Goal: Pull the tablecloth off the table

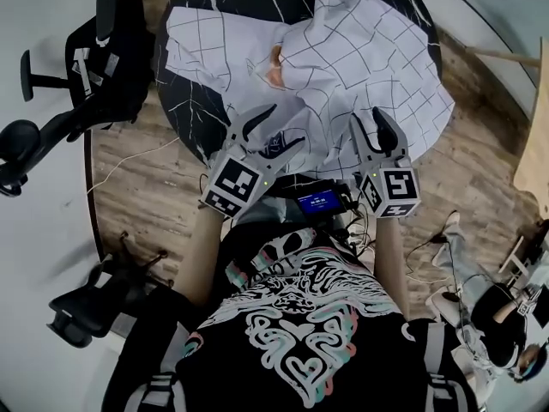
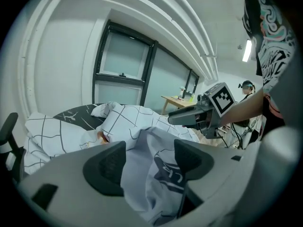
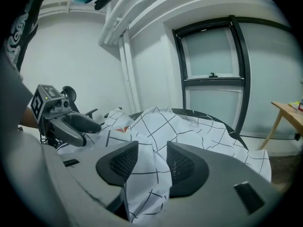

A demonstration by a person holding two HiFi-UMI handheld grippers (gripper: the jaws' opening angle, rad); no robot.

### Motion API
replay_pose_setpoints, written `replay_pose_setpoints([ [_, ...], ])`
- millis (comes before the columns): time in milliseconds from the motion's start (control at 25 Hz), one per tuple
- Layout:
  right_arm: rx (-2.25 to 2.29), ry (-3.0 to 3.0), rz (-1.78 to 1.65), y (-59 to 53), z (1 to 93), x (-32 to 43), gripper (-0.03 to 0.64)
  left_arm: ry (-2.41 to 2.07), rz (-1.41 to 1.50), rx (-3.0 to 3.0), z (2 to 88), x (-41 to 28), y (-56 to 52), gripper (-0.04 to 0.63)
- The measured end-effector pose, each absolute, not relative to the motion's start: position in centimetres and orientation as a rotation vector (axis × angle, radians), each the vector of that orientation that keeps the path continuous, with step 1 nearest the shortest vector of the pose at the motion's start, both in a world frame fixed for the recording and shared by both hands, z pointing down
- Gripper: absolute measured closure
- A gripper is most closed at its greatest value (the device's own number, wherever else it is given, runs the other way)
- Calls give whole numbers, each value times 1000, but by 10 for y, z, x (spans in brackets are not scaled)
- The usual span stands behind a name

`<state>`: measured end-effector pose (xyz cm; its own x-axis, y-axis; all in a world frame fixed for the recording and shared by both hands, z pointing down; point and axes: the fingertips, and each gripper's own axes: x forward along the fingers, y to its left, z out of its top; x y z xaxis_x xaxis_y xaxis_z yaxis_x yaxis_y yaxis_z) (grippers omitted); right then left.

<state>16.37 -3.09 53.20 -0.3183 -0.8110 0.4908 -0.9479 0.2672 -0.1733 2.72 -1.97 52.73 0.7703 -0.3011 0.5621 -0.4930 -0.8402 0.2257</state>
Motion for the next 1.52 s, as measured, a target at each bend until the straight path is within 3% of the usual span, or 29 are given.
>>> replay_pose_setpoints([
  [200,1613,-2231,703,-37,543,168,423,-632,789,2589,537,27,-18,268],
  [360,1598,-2228,734,-43,550,169,380,-758,867,2583,547,17,-26,179],
  [680,1545,-2231,804,-50,564,169,327,-876,934,2495,563,2,-41,128],
  [1520,1396,-2227,868,-73,600,159,244,-897,981,2328,605,-8,-58,115],
])
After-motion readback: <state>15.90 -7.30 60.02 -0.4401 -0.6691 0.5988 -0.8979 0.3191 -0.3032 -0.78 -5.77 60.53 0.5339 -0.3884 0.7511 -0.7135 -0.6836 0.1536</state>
